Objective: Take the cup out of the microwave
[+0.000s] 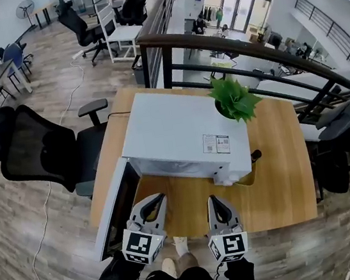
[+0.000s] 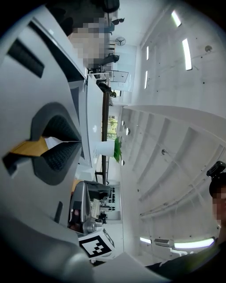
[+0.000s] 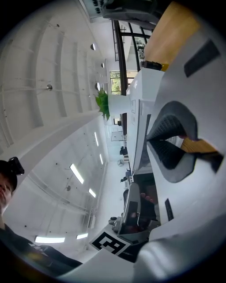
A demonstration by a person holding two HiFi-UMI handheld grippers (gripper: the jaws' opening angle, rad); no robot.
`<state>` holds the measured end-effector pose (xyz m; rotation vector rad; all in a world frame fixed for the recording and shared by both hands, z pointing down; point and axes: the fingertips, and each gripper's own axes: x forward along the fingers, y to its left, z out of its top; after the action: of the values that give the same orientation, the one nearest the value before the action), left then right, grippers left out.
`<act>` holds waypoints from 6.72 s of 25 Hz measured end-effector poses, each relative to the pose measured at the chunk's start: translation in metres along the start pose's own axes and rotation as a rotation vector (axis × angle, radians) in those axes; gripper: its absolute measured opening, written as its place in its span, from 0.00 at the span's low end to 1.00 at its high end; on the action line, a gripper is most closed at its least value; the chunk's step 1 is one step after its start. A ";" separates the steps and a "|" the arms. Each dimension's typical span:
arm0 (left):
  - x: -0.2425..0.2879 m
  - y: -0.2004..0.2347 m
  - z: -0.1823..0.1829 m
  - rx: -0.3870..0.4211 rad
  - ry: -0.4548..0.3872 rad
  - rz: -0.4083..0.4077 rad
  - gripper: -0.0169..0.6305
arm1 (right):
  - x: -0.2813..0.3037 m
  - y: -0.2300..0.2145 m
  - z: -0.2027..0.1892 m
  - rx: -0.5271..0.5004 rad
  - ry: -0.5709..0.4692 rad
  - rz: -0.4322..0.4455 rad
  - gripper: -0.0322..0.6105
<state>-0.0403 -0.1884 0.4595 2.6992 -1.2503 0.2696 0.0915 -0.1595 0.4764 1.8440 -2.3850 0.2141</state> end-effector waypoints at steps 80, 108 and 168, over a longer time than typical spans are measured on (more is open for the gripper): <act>0.213 0.002 -0.122 -0.004 0.177 -0.297 0.07 | 0.085 -0.077 -0.108 0.123 0.176 -0.031 0.07; 0.076 -0.043 -0.062 -0.012 0.095 -0.248 0.06 | 0.003 -0.030 -0.032 0.051 0.031 -0.002 0.07; -0.245 -0.080 0.004 0.070 -0.087 -0.083 0.07 | -0.196 0.138 0.032 -0.083 -0.105 0.011 0.07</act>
<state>-0.1342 0.0431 0.3945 2.8422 -1.1678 0.1909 0.0070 0.0557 0.4045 1.8485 -2.4326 0.0191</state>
